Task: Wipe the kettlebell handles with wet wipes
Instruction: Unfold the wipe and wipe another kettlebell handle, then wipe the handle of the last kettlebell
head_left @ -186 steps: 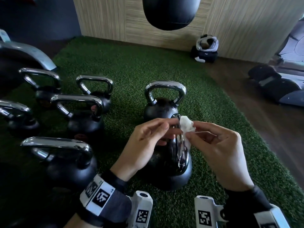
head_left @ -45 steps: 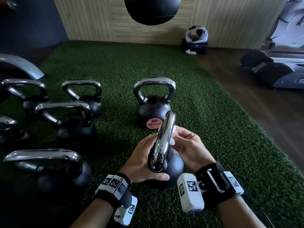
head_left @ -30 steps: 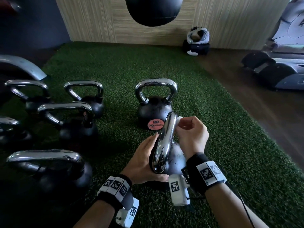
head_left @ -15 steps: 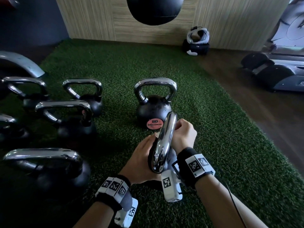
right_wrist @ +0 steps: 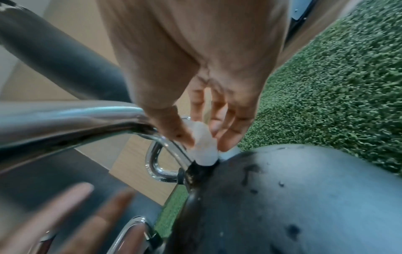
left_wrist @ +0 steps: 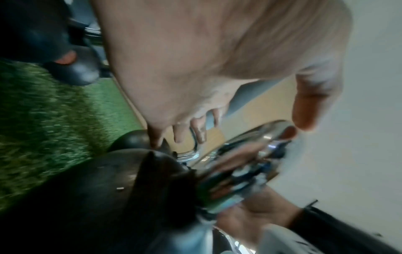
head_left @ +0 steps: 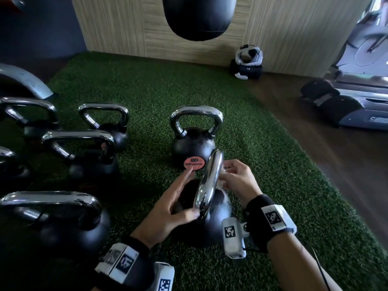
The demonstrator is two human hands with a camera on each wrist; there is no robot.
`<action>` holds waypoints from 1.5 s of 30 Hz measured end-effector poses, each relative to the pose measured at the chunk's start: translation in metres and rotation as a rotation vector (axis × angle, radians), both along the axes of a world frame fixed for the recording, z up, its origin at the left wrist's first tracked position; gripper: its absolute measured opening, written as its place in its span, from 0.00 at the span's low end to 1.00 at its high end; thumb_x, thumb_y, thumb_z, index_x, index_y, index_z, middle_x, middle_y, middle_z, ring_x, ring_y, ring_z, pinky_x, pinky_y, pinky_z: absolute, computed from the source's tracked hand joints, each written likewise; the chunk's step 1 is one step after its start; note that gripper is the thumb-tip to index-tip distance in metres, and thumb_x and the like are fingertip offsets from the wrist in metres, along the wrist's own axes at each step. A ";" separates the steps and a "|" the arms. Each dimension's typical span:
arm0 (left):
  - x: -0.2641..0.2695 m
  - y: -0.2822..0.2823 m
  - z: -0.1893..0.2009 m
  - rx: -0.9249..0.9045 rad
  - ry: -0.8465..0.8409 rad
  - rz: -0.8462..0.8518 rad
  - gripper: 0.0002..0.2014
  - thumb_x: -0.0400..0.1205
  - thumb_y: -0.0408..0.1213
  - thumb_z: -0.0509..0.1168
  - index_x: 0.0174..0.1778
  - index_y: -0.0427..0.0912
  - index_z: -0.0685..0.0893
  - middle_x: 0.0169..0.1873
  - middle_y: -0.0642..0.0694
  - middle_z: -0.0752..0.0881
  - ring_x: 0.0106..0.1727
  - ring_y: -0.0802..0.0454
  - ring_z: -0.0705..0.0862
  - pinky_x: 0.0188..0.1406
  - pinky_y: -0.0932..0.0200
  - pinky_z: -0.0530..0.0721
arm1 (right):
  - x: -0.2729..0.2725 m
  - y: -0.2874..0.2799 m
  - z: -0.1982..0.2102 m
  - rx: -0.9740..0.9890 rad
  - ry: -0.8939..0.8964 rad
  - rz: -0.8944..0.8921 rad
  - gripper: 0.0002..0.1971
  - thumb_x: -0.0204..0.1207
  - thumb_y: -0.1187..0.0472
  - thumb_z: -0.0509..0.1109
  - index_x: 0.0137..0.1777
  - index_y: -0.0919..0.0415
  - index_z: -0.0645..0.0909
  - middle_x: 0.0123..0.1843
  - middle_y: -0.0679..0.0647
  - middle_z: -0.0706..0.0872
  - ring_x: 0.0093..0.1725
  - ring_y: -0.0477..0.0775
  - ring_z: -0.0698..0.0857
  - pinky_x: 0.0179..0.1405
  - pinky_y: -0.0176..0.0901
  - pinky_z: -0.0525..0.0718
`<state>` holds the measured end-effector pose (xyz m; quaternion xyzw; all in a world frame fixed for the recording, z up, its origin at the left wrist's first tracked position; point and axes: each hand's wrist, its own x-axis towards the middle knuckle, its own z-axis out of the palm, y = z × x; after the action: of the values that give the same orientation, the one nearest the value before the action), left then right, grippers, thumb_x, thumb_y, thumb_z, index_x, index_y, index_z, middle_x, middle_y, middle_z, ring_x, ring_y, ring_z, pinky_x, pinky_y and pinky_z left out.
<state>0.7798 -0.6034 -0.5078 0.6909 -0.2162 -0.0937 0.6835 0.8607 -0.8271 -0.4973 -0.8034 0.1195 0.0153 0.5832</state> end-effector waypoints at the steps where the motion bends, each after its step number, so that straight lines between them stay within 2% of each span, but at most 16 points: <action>1: -0.004 -0.009 0.013 0.019 -0.059 -0.003 0.48 0.75 0.42 0.78 0.89 0.55 0.59 0.85 0.62 0.68 0.87 0.59 0.64 0.89 0.51 0.61 | 0.003 0.001 -0.001 0.004 0.005 0.057 0.26 0.55 0.55 0.82 0.57 0.53 0.88 0.49 0.55 0.91 0.43 0.54 0.88 0.48 0.54 0.91; 3: -0.008 -0.027 0.033 0.163 -0.208 0.057 0.49 0.72 0.43 0.84 0.86 0.58 0.63 0.80 0.68 0.72 0.83 0.66 0.70 0.82 0.66 0.67 | 0.008 0.004 -0.004 0.040 -0.008 0.161 0.34 0.47 0.49 0.82 0.59 0.55 0.90 0.50 0.55 0.93 0.47 0.53 0.90 0.49 0.48 0.88; 6: -0.005 -0.043 0.039 0.403 -0.450 0.338 0.45 0.70 0.38 0.79 0.84 0.55 0.68 0.74 0.63 0.79 0.74 0.67 0.79 0.77 0.62 0.76 | 0.012 0.008 -0.007 0.034 -0.028 0.262 0.33 0.51 0.51 0.85 0.60 0.57 0.89 0.55 0.55 0.95 0.53 0.49 0.91 0.58 0.45 0.90; 10: -0.005 -0.043 0.038 0.376 -0.364 0.325 0.45 0.67 0.34 0.73 0.84 0.54 0.70 0.65 0.58 0.86 0.47 0.67 0.87 0.61 0.68 0.85 | 0.013 0.008 -0.014 -0.075 -0.083 0.295 0.30 0.51 0.44 0.83 0.57 0.50 0.89 0.53 0.46 0.95 0.56 0.45 0.91 0.66 0.50 0.87; 13: -0.002 -0.039 0.037 0.391 -0.301 0.281 0.49 0.66 0.34 0.73 0.86 0.54 0.67 0.68 0.53 0.86 0.61 0.59 0.84 0.56 0.75 0.79 | 0.013 0.009 -0.012 -0.129 -0.086 0.295 0.32 0.49 0.42 0.81 0.56 0.51 0.87 0.52 0.47 0.94 0.55 0.47 0.91 0.67 0.54 0.87; 16: 0.010 -0.028 0.039 0.456 -0.259 0.192 0.52 0.65 0.34 0.74 0.88 0.55 0.64 0.84 0.53 0.73 0.84 0.62 0.68 0.81 0.65 0.71 | 0.012 0.003 -0.022 -0.149 -0.095 0.259 0.39 0.46 0.36 0.87 0.59 0.50 0.86 0.54 0.47 0.93 0.57 0.49 0.91 0.67 0.58 0.87; 18: 0.024 -0.016 0.046 0.543 -0.279 0.081 0.53 0.65 0.36 0.76 0.89 0.58 0.63 0.88 0.57 0.63 0.87 0.72 0.50 0.87 0.59 0.64 | 0.013 -0.008 -0.043 -0.151 -0.095 0.195 0.43 0.45 0.29 0.87 0.60 0.48 0.84 0.56 0.47 0.93 0.59 0.52 0.91 0.67 0.62 0.86; 21: 0.048 0.000 0.061 0.742 -0.335 -0.078 0.54 0.67 0.37 0.79 0.87 0.68 0.62 0.84 0.70 0.57 0.87 0.71 0.44 0.84 0.65 0.64 | -0.012 -0.010 -0.030 -0.212 -0.102 0.071 0.41 0.52 0.35 0.89 0.66 0.50 0.82 0.59 0.47 0.91 0.60 0.52 0.90 0.67 0.55 0.86; 25: 0.085 0.005 0.078 0.928 -0.454 -0.225 0.51 0.68 0.44 0.82 0.83 0.76 0.63 0.87 0.68 0.57 0.90 0.61 0.48 0.87 0.57 0.54 | -0.043 -0.017 -0.040 -0.175 -0.124 -0.071 0.35 0.60 0.45 0.90 0.67 0.44 0.81 0.56 0.43 0.92 0.57 0.51 0.90 0.63 0.49 0.87; 28: 0.098 0.003 0.084 0.973 -0.447 -0.283 0.48 0.66 0.43 0.80 0.80 0.77 0.68 0.88 0.67 0.56 0.85 0.65 0.64 0.84 0.57 0.70 | -0.055 -0.017 -0.046 -0.176 -0.138 -0.130 0.35 0.63 0.46 0.89 0.70 0.44 0.79 0.56 0.47 0.93 0.57 0.54 0.91 0.62 0.50 0.88; 32: 0.093 0.004 0.087 0.957 -0.362 -0.292 0.46 0.71 0.33 0.80 0.81 0.70 0.70 0.88 0.65 0.56 0.43 0.70 0.85 0.48 0.75 0.83 | -0.060 -0.017 -0.040 -0.183 -0.144 -0.134 0.35 0.65 0.50 0.89 0.71 0.47 0.80 0.49 0.40 0.88 0.52 0.48 0.86 0.52 0.36 0.78; 35: 0.090 0.008 0.089 0.988 -0.348 -0.294 0.46 0.70 0.43 0.82 0.81 0.73 0.69 0.88 0.65 0.56 0.64 0.64 0.85 0.70 0.62 0.82 | -0.060 -0.022 -0.038 -0.168 -0.128 -0.065 0.33 0.66 0.51 0.89 0.69 0.39 0.78 0.49 0.38 0.89 0.50 0.45 0.86 0.50 0.36 0.77; 38: 0.097 0.015 0.099 0.930 -0.157 -0.330 0.39 0.70 0.62 0.79 0.78 0.72 0.74 0.80 0.65 0.75 0.77 0.64 0.77 0.82 0.53 0.72 | -0.062 -0.043 -0.027 -0.142 -0.074 0.091 0.21 0.68 0.55 0.85 0.58 0.38 0.83 0.46 0.43 0.92 0.46 0.47 0.89 0.50 0.47 0.86; 40: 0.110 0.019 0.107 0.783 -0.012 -0.276 0.25 0.78 0.63 0.71 0.72 0.65 0.84 0.67 0.62 0.88 0.70 0.61 0.85 0.76 0.50 0.78 | -0.063 -0.063 -0.006 -0.050 -0.046 0.133 0.17 0.74 0.66 0.82 0.55 0.43 0.88 0.48 0.54 0.95 0.45 0.53 0.91 0.47 0.53 0.88; 42: 0.133 0.025 0.105 0.664 0.124 -0.057 0.12 0.87 0.50 0.67 0.63 0.54 0.89 0.62 0.54 0.91 0.65 0.54 0.88 0.68 0.52 0.81 | -0.055 -0.080 0.020 0.033 -0.050 0.131 0.21 0.75 0.73 0.79 0.59 0.47 0.89 0.56 0.62 0.94 0.49 0.59 0.93 0.50 0.57 0.89; 45: 0.181 0.034 0.082 0.732 0.205 0.374 0.07 0.81 0.36 0.73 0.52 0.51 0.88 0.64 0.42 0.89 0.60 0.47 0.85 0.55 0.54 0.81 | -0.027 -0.088 0.063 0.104 -0.098 0.128 0.30 0.72 0.79 0.75 0.69 0.51 0.85 0.67 0.59 0.90 0.62 0.59 0.90 0.64 0.58 0.86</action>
<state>0.9612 -0.5694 -0.4255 0.9025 0.0295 -0.1070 0.4160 0.8341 -0.9155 -0.4343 -0.7777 0.0383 0.0196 0.6272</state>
